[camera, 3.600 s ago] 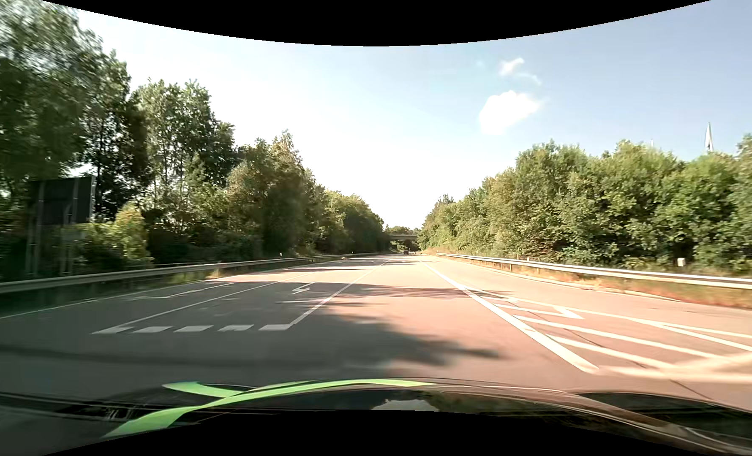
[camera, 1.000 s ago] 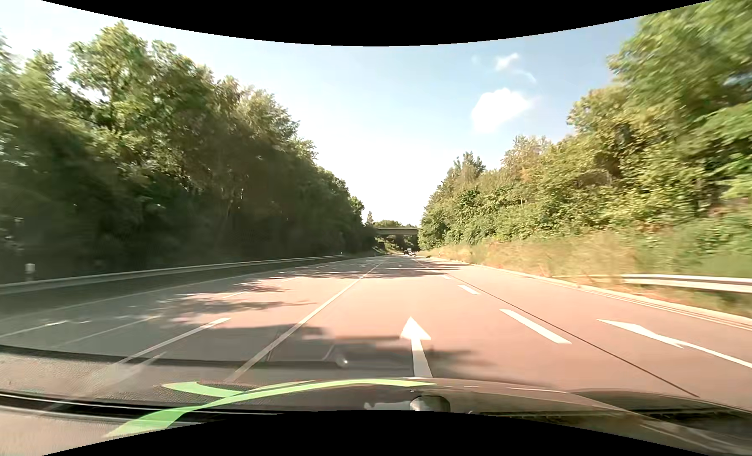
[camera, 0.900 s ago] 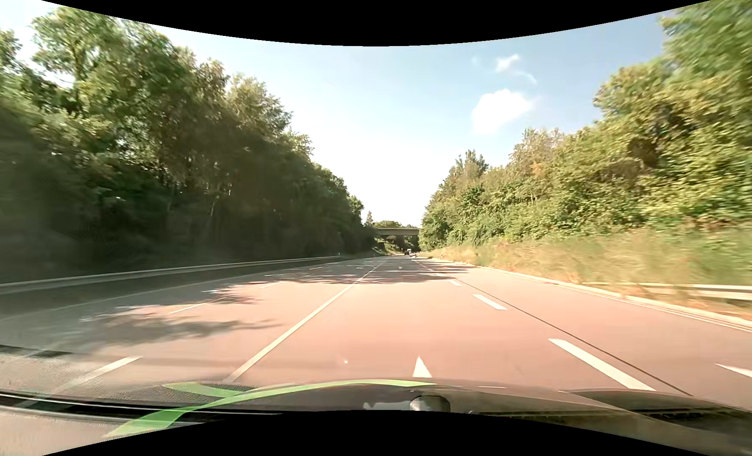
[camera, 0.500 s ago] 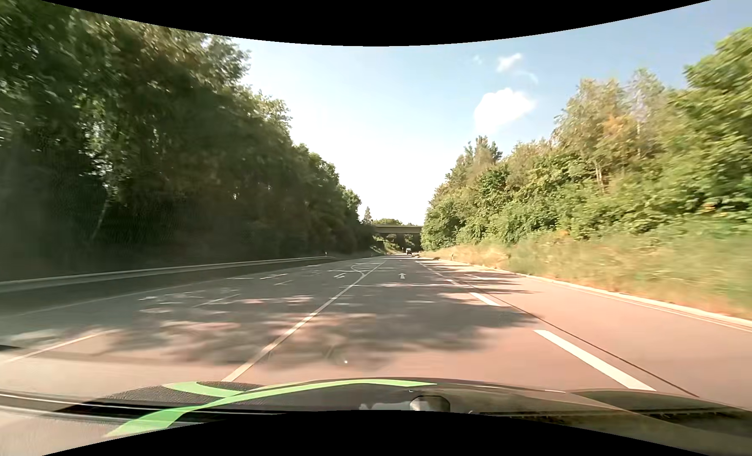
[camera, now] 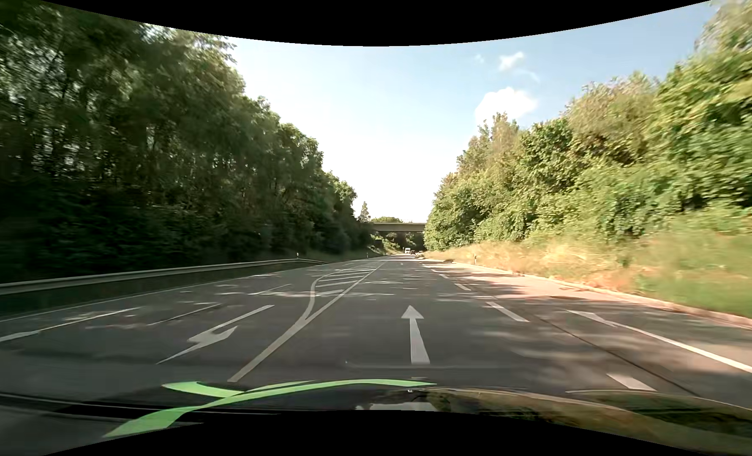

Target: Follow the waypoints while adhering to traffic rules and regulations

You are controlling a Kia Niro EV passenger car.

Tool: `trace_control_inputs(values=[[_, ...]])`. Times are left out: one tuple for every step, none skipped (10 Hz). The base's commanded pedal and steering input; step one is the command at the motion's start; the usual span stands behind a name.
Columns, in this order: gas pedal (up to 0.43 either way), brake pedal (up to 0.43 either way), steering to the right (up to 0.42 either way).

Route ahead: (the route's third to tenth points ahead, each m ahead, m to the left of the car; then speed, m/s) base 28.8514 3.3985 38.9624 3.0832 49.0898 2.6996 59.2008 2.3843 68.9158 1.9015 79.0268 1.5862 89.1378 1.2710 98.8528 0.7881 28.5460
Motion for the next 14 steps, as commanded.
trace_control_inputs(values=[[0.339, 0.000, -0.003], [0.311, 0.000, -0.003], [0.311, 0.000, -0.003], [0.311, 0.000, -0.003], [0.311, 0.000, -0.002], [0.311, 0.000, -0.001], [0.311, 0.000, -0.001], [0.311, 0.000, -0.001], [0.311, 0.000, -0.001], [0.311, 0.000, -0.001], [0.311, 0.000, -0.001], [0.311, 0.000, -0.001], [0.311, 0.000, -0.001], [0.311, 0.000, 0.000]])
